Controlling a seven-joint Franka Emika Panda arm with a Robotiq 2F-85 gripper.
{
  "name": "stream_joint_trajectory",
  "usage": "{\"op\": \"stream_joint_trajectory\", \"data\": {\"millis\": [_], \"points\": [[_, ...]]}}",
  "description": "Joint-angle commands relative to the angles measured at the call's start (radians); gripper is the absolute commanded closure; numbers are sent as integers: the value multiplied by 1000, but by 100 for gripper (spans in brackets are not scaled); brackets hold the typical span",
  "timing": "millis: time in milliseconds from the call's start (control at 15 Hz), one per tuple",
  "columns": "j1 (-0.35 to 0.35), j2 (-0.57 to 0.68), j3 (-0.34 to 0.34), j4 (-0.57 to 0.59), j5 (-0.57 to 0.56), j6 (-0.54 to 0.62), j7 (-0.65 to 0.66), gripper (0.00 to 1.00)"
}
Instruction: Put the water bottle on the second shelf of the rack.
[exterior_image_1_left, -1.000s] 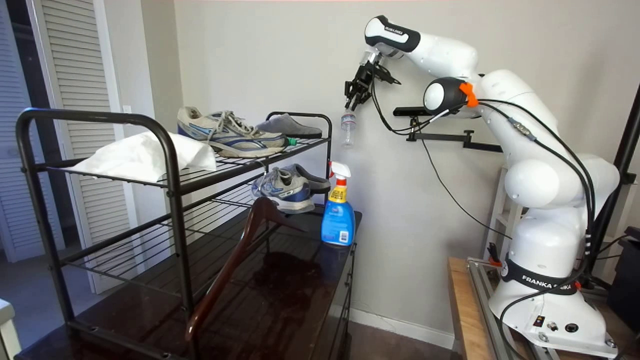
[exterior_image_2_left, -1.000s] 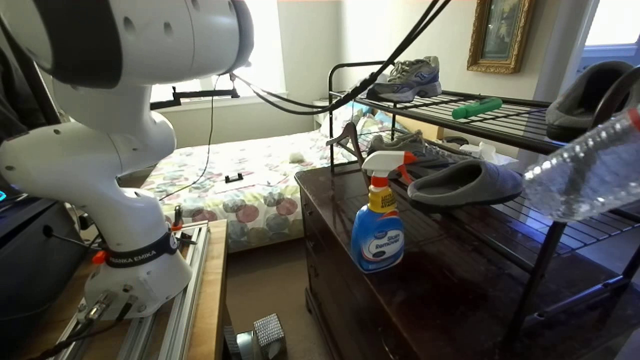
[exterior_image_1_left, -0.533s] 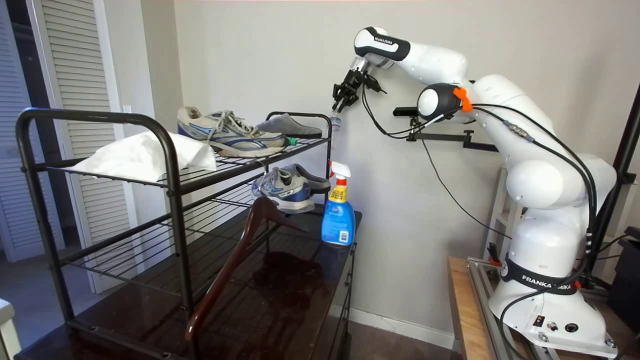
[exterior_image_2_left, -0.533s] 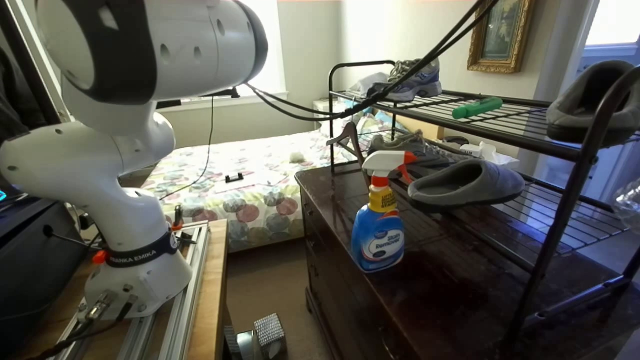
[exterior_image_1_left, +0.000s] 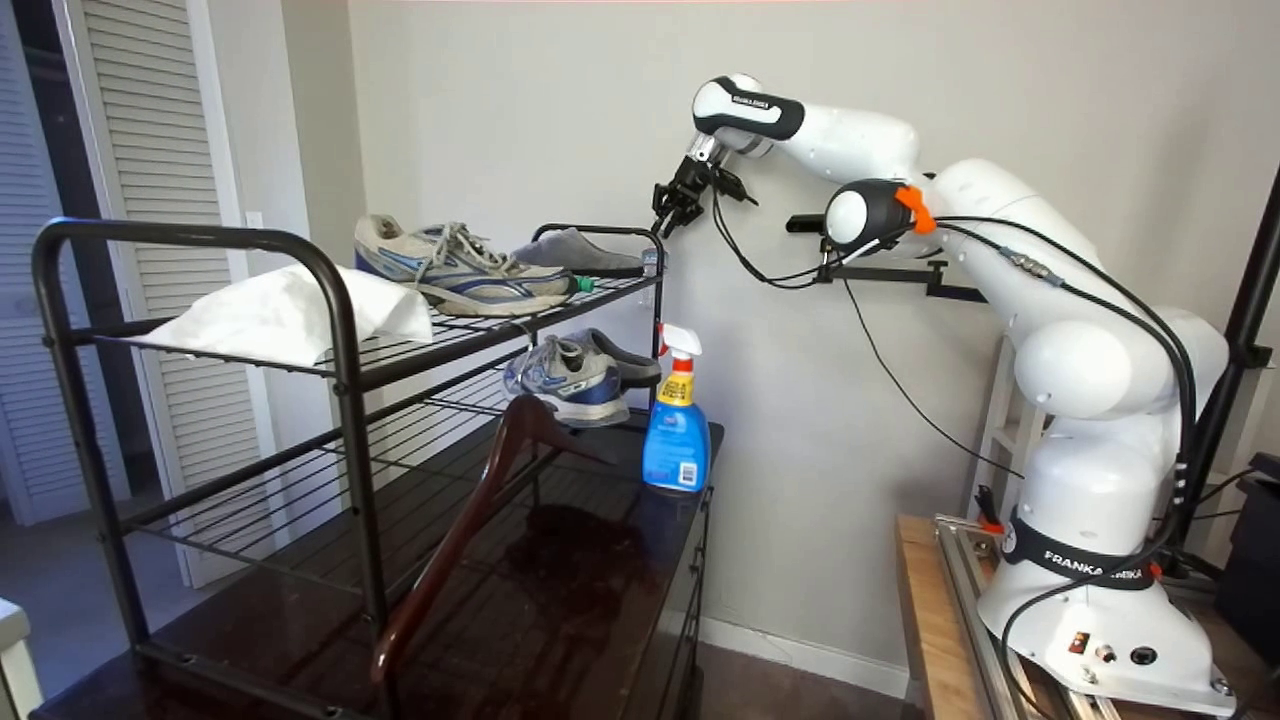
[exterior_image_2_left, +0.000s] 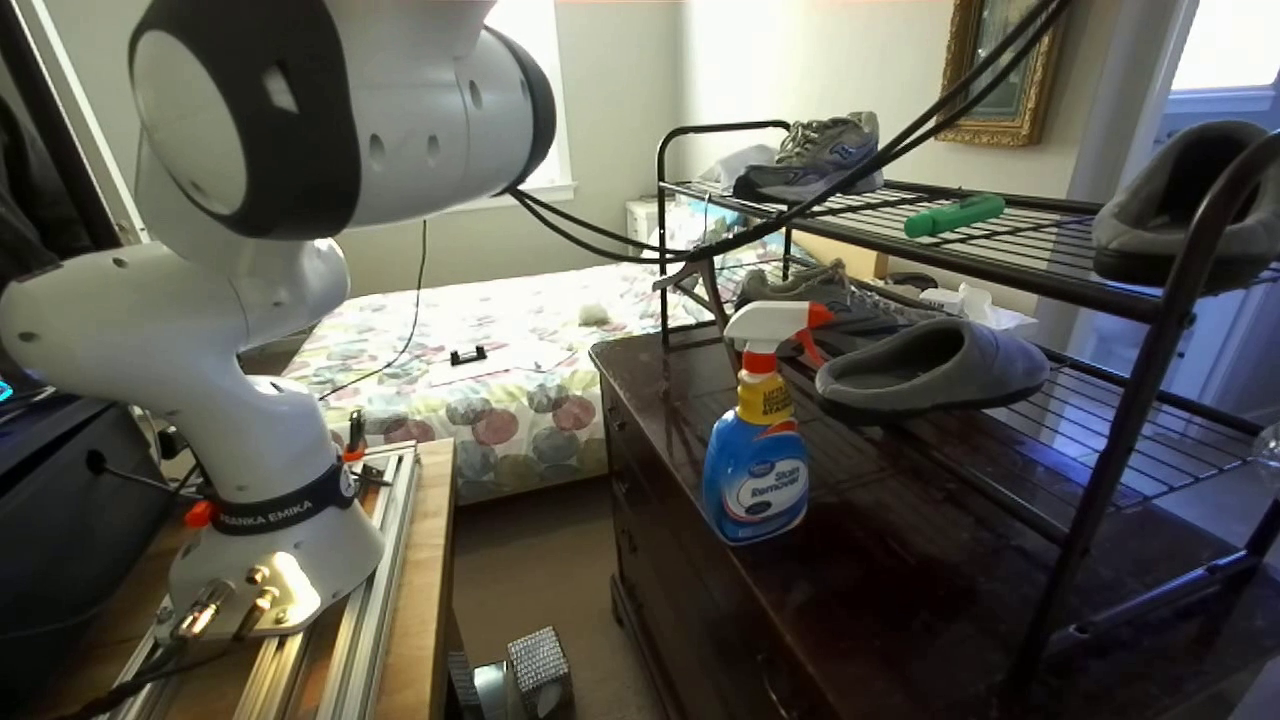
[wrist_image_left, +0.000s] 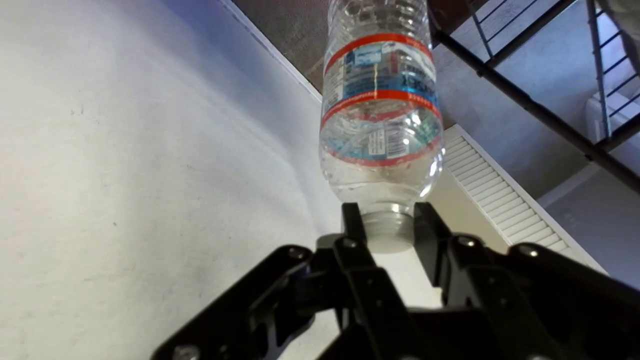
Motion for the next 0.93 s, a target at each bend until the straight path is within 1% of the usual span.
{"op": "stream_joint_trajectory", "data": {"millis": [0,133,200,400,467,867], "points": [[14,28,4,16,-35,-12,-9,92],[5,33,13,28,-25,-18,3,92],[7,37,13,27,-26,-18,2,70],[5,29,13,11,-26,-10,0,70],[3,26,13,3,-26,-20,3,92],[0,66,39,28,-4,-96,-2,92]]}}
